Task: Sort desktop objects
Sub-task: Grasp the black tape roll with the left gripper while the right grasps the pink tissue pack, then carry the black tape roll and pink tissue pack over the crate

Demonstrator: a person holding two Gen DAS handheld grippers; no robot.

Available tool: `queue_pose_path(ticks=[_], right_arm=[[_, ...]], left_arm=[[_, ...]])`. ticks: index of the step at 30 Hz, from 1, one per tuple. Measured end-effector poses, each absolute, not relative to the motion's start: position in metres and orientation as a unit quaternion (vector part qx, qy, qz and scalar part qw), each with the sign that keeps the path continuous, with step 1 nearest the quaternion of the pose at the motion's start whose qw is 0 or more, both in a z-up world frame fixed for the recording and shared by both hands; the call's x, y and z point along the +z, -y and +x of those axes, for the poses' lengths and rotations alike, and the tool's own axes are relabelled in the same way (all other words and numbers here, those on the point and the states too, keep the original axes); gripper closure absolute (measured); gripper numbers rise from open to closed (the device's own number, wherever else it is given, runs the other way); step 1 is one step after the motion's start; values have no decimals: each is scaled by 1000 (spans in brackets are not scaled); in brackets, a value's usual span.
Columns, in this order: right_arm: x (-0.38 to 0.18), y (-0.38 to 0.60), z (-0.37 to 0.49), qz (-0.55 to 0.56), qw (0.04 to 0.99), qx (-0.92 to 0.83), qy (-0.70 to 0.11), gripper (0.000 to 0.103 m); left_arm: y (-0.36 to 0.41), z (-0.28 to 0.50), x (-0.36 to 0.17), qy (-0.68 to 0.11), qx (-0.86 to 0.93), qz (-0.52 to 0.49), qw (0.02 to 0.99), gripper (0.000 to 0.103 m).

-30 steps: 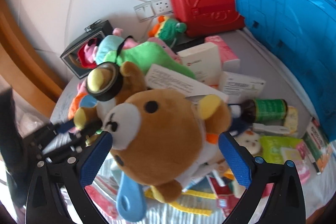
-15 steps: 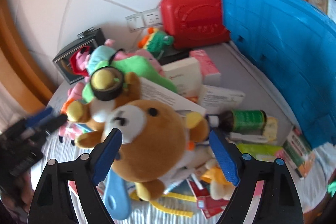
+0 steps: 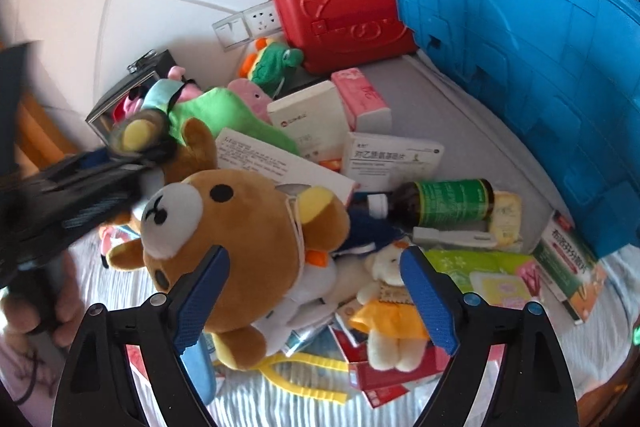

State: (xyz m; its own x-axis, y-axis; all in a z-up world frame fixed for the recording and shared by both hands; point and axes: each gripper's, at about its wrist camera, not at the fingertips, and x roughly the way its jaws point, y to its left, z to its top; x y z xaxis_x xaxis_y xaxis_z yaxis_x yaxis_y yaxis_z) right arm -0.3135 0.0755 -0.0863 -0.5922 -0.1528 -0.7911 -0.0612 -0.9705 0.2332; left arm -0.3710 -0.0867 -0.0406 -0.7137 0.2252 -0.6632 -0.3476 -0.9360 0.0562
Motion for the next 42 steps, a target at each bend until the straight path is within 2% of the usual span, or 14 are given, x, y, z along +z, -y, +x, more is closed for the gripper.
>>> queue_pose_path(ticks=[3,6,9,12,17,23,24,25,26,27,28,31,35,42], right_arm=[[-83,-59,-315,445,51,-887,113,15],[-82,-37,-313,446,74,-886,100,14],[-86,-15,-308,458,88,-881,87,13],[-85,10,-290,449,102,-887,36,13],[-86,71,-260,448,203,-870,-41,19],[-149,138,-265,518,237,-810,-141,19],[-156,144,-264,517,231,-808,-163,16],[-166,153,-263,518,230,-801,-192,21],[-173,158,-264,531,235,-790,-196,31],[-179,164,-262,539,229,-783,-210,49],[-179,168,-259,531,226,-785,-225,50],[-157,163,-247,512,231,-804,-194,57],[-92,145,-219,426,250,-856,-154,57],[2,90,-180,267,202,-936,-108,57]], left_arm=[[116,-338,-9,-66,941,-300,143,47],[150,-316,-2,-61,948,-294,103,47],[185,-294,-25,-52,944,-319,63,47],[221,-271,-61,-41,933,-357,22,47],[260,-236,-105,-17,912,-410,0,47],[276,-193,-132,-10,898,-439,-9,47],[277,-186,-131,-12,898,-439,-12,47],[278,-182,-129,-12,899,-438,-13,47],[278,-178,-128,-12,900,-436,-15,47],[281,-174,-127,-10,901,-434,-16,47],[283,-171,-125,-9,901,-432,-17,47],[289,-166,-119,-9,905,-424,-27,47],[286,-165,-105,-12,914,-404,-25,47],[234,-169,-55,-15,944,-329,9,47]])
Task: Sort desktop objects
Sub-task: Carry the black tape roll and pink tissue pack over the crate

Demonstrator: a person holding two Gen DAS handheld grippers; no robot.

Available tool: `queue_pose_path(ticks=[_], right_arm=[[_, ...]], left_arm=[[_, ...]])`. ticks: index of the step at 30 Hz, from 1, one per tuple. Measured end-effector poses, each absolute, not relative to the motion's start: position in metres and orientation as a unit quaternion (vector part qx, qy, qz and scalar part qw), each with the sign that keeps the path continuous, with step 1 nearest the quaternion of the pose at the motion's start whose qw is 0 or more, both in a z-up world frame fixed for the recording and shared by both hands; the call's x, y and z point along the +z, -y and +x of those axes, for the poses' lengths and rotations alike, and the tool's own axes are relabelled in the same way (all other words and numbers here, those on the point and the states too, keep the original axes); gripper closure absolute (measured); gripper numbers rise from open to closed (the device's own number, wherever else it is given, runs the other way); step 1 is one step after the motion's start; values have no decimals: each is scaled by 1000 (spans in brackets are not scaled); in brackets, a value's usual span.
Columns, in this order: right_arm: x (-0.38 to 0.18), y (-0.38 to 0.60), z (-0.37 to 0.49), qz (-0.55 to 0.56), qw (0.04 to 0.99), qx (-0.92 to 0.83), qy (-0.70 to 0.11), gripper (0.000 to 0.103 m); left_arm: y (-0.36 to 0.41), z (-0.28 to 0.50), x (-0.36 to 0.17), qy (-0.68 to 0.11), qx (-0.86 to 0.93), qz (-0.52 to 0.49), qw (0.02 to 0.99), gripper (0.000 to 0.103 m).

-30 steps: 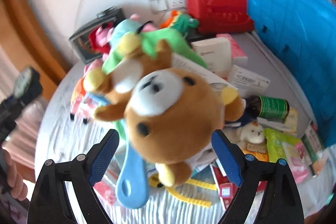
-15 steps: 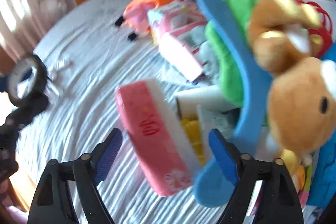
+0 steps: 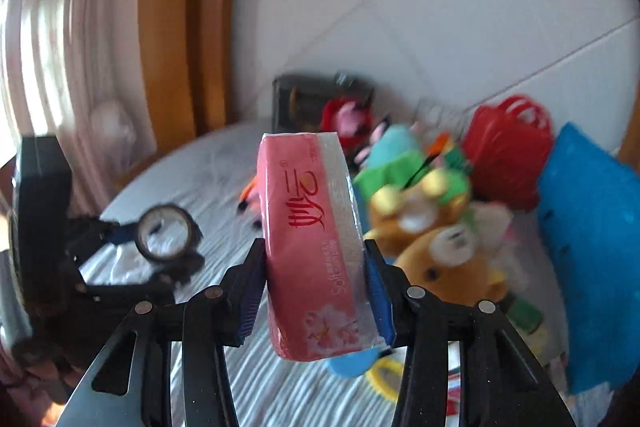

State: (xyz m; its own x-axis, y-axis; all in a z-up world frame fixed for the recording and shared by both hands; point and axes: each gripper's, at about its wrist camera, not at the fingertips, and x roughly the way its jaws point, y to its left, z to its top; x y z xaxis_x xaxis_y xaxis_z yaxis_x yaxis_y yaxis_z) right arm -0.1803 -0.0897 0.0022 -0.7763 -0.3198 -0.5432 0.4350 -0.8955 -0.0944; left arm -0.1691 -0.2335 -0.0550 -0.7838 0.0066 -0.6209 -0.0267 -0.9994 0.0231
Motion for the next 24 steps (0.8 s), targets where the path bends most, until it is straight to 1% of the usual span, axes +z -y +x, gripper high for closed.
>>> queue_pose_path(ticks=[4,8,11,15,16,19,22,24], right_arm=[[36,34,-169,198,159,-963,-88,57],[55,-34,-178,160,129,-975,-83,57],[67,-106,-189,137,110,-982,-68,57],[84,-214,-196,107,68,-990,-68,57],[90,-251,-199,107,49,-991,-71,57],[98,-320,-208,121,1,-989,-89,57],[92,-382,-235,153,-37,-983,-98,57],[83,-422,-250,189,-53,-977,-88,57]], left_arm=[[183,-171,-29,-22,958,-286,27,47],[112,-179,-6,-33,968,-247,44,47],[35,-190,14,-40,977,-206,49,47],[-73,-207,39,-34,982,-175,58,47],[-98,-211,43,-31,982,-176,59,47],[-186,-227,62,-21,978,-187,90,47],[-255,-232,71,-36,976,-188,105,47],[-298,-240,77,-45,971,-203,122,47]])
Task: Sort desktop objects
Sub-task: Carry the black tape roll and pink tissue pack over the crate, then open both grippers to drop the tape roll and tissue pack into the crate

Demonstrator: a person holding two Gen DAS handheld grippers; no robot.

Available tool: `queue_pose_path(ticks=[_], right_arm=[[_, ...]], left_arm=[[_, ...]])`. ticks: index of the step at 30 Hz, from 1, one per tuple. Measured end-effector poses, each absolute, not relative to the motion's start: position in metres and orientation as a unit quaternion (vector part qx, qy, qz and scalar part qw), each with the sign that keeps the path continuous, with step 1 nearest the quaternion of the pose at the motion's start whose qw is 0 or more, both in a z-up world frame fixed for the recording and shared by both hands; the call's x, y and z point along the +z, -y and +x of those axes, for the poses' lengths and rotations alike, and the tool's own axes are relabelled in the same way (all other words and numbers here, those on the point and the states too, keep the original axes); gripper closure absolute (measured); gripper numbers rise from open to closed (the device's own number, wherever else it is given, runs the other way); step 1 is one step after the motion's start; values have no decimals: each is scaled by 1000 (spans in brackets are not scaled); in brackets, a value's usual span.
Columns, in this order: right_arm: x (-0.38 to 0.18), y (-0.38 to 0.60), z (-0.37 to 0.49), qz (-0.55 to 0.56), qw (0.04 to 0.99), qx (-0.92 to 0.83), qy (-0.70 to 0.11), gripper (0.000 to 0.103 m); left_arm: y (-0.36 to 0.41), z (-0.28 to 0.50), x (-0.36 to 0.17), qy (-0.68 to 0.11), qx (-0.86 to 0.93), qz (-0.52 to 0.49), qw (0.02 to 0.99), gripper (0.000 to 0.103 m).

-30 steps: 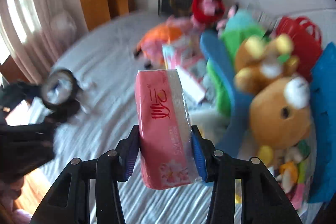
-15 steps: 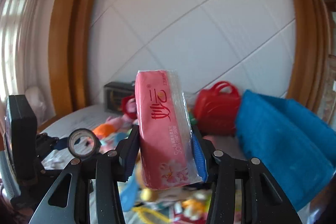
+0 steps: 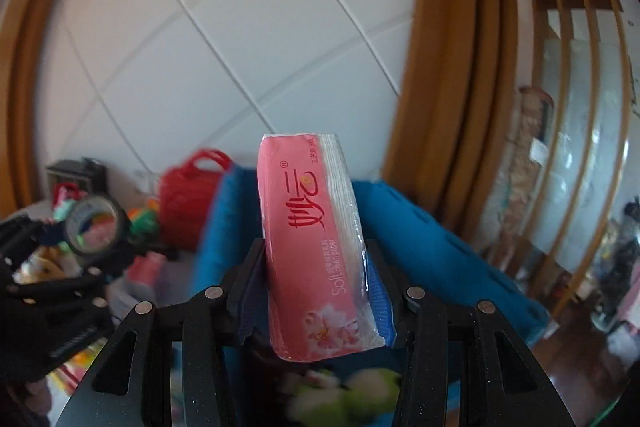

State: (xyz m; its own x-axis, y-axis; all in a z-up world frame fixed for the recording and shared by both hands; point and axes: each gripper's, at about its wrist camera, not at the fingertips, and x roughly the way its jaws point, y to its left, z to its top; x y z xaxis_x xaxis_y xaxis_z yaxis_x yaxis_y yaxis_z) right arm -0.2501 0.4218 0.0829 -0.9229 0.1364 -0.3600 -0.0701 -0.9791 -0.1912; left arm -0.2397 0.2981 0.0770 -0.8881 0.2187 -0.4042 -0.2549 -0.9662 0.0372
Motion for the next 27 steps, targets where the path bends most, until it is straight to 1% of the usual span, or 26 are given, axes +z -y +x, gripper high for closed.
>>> queue_pose_path(ticks=[4,8,12,18,23,24,26,27], right_arm=[[72,-478,-274,-254,77,961,77,57],[59,-511,-294,-315,93,941,84,57],[39,-530,-307,-364,86,922,98,57],[15,-553,-318,-398,83,906,115,56],[17,-562,-320,-391,91,908,117,55],[22,-562,-320,-387,95,909,119,54],[29,-564,-316,-376,101,914,118,48],[32,-564,-312,-370,102,916,115,41]], left_arm=[[-358,-260,85,-49,953,-262,144,47],[-384,-277,83,-48,930,-326,162,47],[-403,-301,70,-41,907,-386,166,47],[-421,-301,61,-54,900,-404,156,47],[-425,-298,60,-61,904,-394,153,46],[-425,-298,61,-61,905,-393,154,45],[-425,-296,64,-63,907,-387,153,43],[-424,-292,67,-63,910,-379,153,42]])
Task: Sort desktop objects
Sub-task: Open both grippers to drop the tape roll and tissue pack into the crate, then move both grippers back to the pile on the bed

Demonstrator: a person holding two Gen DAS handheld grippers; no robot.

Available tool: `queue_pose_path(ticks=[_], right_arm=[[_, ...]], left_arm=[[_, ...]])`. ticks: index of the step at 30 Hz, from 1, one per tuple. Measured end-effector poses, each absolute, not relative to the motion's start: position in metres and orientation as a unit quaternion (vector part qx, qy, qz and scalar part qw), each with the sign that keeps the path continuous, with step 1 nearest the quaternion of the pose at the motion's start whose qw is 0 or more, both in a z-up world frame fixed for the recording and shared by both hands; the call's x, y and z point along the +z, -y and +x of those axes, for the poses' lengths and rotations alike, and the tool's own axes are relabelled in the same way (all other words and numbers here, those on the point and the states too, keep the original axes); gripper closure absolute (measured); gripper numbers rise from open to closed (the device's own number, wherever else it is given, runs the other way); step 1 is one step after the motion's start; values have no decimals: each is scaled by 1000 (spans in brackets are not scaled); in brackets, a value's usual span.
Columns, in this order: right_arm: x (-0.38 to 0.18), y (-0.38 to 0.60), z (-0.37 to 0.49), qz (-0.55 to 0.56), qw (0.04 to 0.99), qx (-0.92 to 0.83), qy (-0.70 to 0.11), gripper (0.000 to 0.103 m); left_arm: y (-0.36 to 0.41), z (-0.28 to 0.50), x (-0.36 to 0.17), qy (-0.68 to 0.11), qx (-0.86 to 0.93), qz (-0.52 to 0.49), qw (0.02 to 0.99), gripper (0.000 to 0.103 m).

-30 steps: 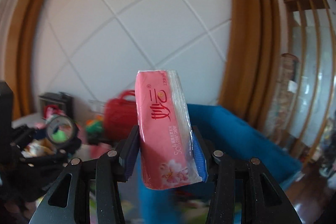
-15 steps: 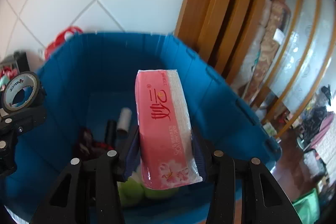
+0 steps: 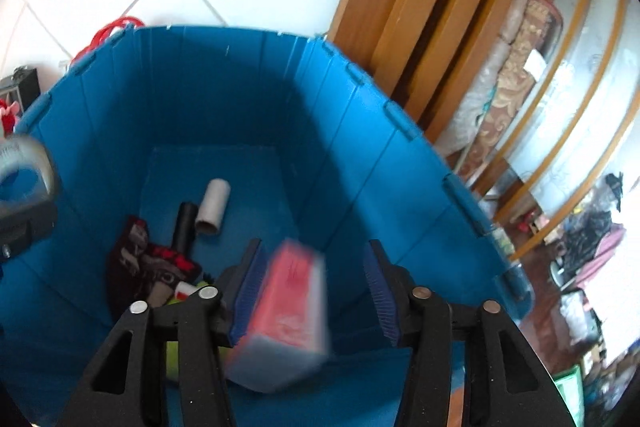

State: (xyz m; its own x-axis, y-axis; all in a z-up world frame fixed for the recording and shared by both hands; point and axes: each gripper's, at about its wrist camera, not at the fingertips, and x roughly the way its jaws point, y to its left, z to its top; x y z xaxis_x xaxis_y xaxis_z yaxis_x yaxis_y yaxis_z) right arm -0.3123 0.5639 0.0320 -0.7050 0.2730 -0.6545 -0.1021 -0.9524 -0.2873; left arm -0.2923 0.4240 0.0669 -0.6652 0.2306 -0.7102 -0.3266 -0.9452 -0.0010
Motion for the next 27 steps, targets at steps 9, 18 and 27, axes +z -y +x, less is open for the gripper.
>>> queue_pose_path(ticks=[9,18,27], right_arm=[[63,-555,-265,-295,110,946,77,0],[85,-472,-223,-216,-32,976,19,0],[80,-356,-210,-198,-113,973,39,0]], left_arm=[[-385,-251,92,-64,945,-290,140,31],[-262,-209,81,-28,965,-251,66,31],[-108,-190,36,-16,958,-282,-55,31]])
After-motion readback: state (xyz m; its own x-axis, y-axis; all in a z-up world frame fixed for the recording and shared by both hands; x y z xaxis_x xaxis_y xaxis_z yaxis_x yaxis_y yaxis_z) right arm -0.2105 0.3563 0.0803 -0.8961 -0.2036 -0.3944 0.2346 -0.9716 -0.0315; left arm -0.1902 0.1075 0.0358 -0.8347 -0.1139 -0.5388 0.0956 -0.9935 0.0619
